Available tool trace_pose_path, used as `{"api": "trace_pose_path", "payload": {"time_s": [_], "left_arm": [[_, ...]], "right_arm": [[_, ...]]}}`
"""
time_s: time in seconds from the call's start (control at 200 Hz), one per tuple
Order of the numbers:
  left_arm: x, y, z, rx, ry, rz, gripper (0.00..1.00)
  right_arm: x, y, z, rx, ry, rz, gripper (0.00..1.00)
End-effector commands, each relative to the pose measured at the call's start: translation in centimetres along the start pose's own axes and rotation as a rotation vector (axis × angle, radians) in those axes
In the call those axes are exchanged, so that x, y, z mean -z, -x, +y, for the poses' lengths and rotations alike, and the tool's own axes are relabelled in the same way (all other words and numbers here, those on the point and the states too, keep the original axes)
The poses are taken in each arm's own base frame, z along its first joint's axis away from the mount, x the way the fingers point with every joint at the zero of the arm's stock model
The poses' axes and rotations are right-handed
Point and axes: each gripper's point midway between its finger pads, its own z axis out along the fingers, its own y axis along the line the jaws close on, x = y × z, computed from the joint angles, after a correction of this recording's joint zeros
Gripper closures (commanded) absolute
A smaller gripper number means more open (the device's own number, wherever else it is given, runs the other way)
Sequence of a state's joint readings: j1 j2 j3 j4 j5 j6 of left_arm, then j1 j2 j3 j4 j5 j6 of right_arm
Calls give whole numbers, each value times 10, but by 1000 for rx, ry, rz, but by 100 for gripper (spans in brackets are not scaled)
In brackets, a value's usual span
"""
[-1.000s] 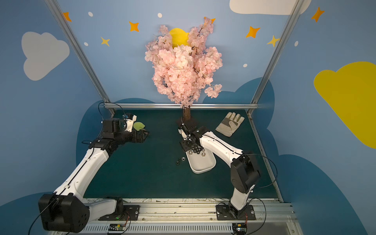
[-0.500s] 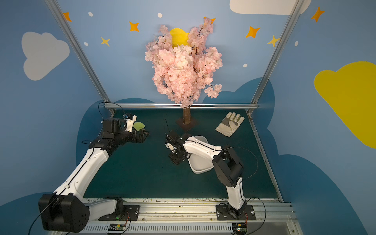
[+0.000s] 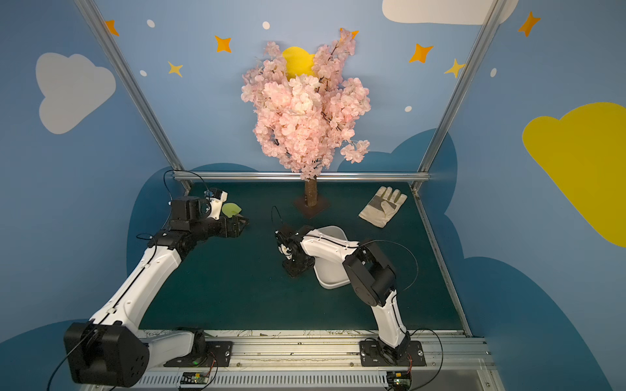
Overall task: Put the nuts on the desktop into the storage box
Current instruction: Pick up the nut from the center of the board.
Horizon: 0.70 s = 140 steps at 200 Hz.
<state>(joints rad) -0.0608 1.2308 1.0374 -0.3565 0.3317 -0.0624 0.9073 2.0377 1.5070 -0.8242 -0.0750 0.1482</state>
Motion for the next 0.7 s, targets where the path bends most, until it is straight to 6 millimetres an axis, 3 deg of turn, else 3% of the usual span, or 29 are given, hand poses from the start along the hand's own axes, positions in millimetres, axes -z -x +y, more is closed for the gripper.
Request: {"api": "trace_pose_path", "payload": {"time_s": [0.0,0.295,0.471,0.586,0.696], "left_arm": [[1,0,0,-18,2,-9,0],[2,2,0,-21,6,-13,0],[4,2,1,-26,17,-18,0],[4,2,1,-26,17,-18,0],[4,2,1,-26,14,-19,0]], "right_arm": [[-6,-6,4,-9,12,40,44],[-13,7,1,-2,-12,29,49],[-10,19,-5,2,-53,0,63],[-5,23,-8,3,-75,-15,77],[15,28,-11,6,-98,-68,82]]}}
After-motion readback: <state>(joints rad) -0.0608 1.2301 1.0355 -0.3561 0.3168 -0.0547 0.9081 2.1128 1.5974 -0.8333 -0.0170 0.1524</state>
